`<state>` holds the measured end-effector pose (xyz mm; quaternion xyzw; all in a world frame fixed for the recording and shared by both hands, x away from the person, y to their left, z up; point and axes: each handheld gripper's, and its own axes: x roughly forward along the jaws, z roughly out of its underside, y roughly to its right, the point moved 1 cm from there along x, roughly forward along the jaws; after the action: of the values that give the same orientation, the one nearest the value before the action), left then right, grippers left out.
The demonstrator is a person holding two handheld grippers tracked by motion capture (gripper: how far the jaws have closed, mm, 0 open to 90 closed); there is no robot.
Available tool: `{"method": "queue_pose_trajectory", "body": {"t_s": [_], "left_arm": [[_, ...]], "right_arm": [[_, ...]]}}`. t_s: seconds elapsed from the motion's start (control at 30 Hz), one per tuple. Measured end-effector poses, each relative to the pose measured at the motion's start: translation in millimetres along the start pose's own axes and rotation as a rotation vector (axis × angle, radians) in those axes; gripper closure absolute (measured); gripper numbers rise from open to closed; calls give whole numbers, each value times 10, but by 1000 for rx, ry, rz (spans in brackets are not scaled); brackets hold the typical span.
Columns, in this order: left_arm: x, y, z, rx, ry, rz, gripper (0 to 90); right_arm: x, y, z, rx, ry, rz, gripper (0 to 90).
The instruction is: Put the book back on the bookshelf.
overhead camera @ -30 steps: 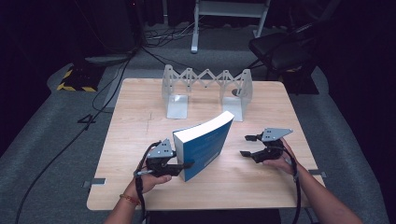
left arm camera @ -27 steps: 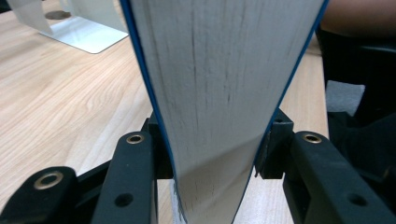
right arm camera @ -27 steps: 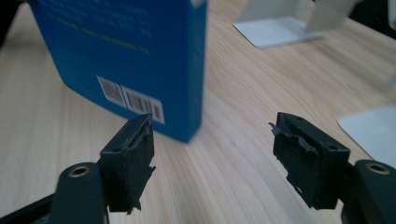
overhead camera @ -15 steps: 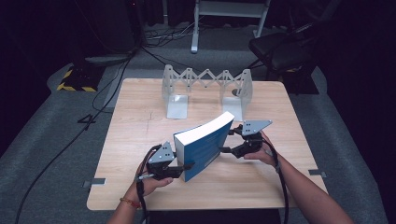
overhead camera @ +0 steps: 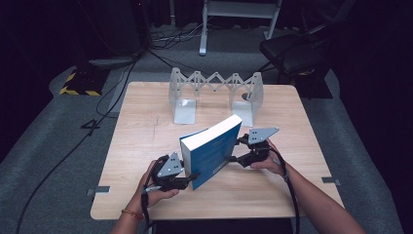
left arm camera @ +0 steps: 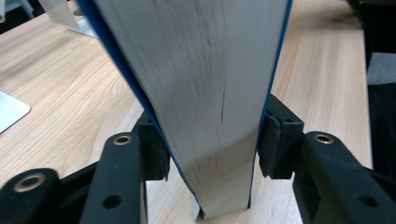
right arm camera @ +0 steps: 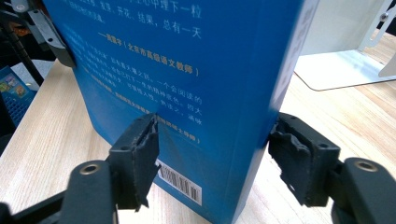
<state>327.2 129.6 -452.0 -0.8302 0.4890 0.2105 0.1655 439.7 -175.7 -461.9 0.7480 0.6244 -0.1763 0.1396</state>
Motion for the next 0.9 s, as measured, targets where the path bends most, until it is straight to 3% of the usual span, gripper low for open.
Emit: {"method": "queue_pose_trajectory", "body": {"t_s": [0.2, 0.33, 0.47, 0.57, 0.7, 0.73, 0.9], "left_arm": [[-18, -28, -2, -8, -17, -41, 514], [-30, -53, 6, -17, -15, -43, 506], [-12, -67, -4, -22, -14, -59, 482], [7, -64, -13, -3, -11, -49, 457], [16, -40, -25, 17, -13, -42, 458], [18, -43, -27, 9, -12, -40, 460], [23, -60, -27, -1, -9, -37, 459]], "right_arm": [[-42, -23, -7, -20, -17, -3, 416], [-87, -69, -5, -42, -27, -20, 440], [-171, -160, 9, -70, -50, -38, 457], [-261, -258, 15, -107, -66, -59, 455], [-352, -335, -99, -121, -12, -55, 439], [-405, -378, -221, -133, 37, -38, 439], [-491, -391, -429, -135, 112, -24, 420]]}}
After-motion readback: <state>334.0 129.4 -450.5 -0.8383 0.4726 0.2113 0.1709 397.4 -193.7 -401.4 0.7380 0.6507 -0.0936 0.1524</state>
